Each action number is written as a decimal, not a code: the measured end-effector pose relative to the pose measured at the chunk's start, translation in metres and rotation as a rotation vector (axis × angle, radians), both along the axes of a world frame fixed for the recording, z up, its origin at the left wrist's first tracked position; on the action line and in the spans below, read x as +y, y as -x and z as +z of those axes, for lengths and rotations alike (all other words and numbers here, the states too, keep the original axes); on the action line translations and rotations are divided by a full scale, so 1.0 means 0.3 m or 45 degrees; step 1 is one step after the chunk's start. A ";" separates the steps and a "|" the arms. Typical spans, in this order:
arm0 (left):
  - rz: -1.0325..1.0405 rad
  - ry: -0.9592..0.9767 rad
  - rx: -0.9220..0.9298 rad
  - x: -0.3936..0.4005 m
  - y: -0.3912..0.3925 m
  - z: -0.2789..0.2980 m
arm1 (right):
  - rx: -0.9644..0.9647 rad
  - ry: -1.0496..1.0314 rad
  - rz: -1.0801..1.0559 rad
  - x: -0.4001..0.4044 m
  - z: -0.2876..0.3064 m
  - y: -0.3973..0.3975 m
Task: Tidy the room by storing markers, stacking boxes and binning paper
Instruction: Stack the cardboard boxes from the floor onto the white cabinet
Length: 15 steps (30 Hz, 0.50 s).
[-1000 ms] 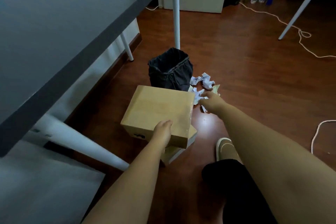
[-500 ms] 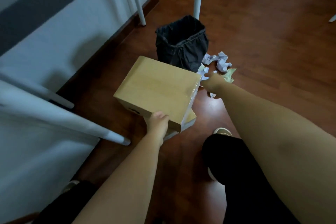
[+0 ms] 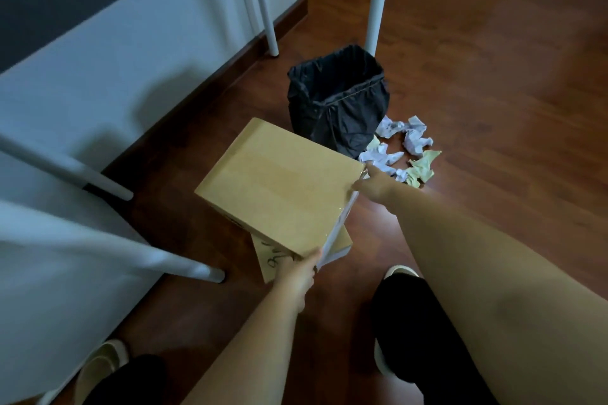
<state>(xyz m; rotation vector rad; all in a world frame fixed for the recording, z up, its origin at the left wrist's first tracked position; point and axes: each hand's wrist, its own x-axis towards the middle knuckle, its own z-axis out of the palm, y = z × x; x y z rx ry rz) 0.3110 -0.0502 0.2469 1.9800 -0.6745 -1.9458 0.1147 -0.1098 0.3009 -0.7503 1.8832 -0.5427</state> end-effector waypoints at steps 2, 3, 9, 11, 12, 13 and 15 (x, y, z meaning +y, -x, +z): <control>-0.009 -0.081 0.041 -0.012 0.030 -0.021 | -0.066 0.017 -0.005 0.001 0.007 0.008; -0.028 -0.093 0.042 -0.015 0.046 -0.015 | -0.087 0.028 -0.010 -0.002 0.008 0.014; 0.030 -0.044 0.036 -0.055 0.055 -0.008 | -0.098 0.073 -0.071 -0.043 -0.029 0.040; 0.033 -0.028 0.060 -0.065 0.037 -0.015 | -0.073 0.052 -0.096 -0.057 -0.056 0.034; 0.034 -0.021 0.058 -0.068 0.025 -0.013 | -0.057 0.035 -0.116 -0.057 -0.060 0.026; 0.052 -0.017 0.054 -0.072 0.009 -0.015 | -0.040 0.029 -0.132 -0.057 -0.069 0.020; 0.075 -0.002 -0.009 -0.075 -0.029 0.001 | -0.050 0.042 -0.175 -0.047 -0.076 0.001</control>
